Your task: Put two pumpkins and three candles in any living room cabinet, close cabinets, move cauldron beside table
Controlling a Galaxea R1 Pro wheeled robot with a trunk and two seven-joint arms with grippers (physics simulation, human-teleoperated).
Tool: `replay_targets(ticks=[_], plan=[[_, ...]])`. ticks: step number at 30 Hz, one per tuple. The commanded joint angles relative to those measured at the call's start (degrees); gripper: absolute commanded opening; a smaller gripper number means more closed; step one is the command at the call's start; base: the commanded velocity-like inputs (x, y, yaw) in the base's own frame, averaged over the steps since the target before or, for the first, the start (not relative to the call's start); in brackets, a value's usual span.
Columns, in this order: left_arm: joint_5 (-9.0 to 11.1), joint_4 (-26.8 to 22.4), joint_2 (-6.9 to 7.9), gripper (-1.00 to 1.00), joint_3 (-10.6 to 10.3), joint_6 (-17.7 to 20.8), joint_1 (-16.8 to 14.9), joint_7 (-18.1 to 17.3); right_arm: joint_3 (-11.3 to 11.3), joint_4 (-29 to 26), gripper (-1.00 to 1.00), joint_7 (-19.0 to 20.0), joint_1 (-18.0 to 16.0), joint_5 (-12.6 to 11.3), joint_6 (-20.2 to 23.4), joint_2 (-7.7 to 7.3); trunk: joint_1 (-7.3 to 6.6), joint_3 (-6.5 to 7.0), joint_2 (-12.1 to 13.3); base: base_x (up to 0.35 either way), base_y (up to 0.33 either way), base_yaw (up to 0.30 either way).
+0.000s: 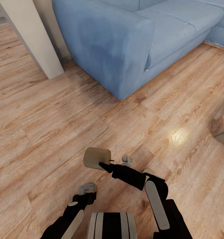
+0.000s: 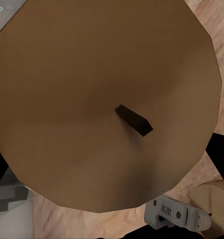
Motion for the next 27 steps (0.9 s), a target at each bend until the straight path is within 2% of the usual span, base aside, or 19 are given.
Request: replay_targets(ticks=[1,6,27], plan=[[0.32,-0.09,0.08,-1.0,-0.27,-0.15,-0.04,0.6,-0.07,-0.03,-1.0,0.16,-0.02,0.0,0.3,0.03,-0.01,-0.03,-0.01,0.0,0.0,0.0],[0.33,-0.09,0.08,-1.0,-0.43,-2.26,-0.04,0.6,-0.07,-0.03,-1.0,0.18,-0.02,0.0,0.3,0.03,-0.01,-0.03,-0.01,0.0,0.0,0.0],[0.41,-0.09,0.08,-1.0,-0.42,-2.49,-0.04,0.51,-0.13,-0.03,-1.0,0.18,-0.02,0.0,0.3,0.03,-0.01,-0.03,-0.01,0.0,0.0,0.0]])
